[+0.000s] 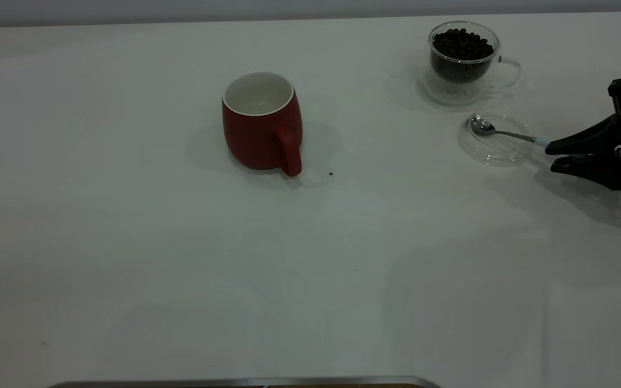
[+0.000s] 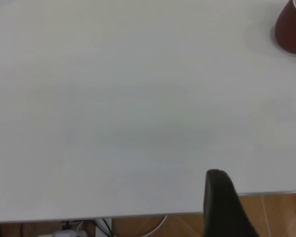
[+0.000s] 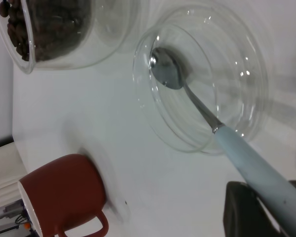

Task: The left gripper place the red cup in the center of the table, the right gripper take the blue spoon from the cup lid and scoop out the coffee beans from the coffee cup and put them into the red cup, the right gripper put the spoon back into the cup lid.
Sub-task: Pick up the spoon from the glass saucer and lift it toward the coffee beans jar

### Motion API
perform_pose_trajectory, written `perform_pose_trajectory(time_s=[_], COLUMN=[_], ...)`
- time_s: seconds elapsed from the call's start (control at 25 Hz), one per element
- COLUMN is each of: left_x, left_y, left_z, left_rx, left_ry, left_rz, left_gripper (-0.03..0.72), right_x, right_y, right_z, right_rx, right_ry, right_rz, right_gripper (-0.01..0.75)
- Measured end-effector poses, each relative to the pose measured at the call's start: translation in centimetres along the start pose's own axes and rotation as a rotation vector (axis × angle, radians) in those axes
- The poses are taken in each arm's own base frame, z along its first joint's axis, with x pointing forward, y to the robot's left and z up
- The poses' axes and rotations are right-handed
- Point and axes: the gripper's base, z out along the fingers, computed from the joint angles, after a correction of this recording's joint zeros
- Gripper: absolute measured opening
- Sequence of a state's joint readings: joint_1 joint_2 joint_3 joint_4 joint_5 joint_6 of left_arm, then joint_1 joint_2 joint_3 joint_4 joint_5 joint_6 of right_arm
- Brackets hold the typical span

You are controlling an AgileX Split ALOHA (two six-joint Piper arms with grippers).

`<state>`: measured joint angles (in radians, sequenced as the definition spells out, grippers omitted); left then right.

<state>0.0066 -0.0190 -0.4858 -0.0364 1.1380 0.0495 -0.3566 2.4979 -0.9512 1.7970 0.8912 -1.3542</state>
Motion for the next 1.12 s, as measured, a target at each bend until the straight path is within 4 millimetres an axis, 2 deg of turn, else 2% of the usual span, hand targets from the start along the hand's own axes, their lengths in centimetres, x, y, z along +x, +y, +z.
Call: perform_pose_trajectory(time_s=[0.48,1.12], left_x=[0.0,0.0], left_y=[0.0,0.0], left_z=[0.0,0.0], left_rx=[0.0,0.0], left_ry=[0.0,0.0], left_rz=[0.002,0.002], left_gripper=[0.451,0.451], right_x=[-0.9,-0.1], right_y=[-0.4,-0.3], right_z=[-1.4,-1.5], right_rx=[-0.064,-0.075], right_ry=[-0.034,0.057], right_rz=[0.026,-0.052], right_gripper=[0.153,0.102])
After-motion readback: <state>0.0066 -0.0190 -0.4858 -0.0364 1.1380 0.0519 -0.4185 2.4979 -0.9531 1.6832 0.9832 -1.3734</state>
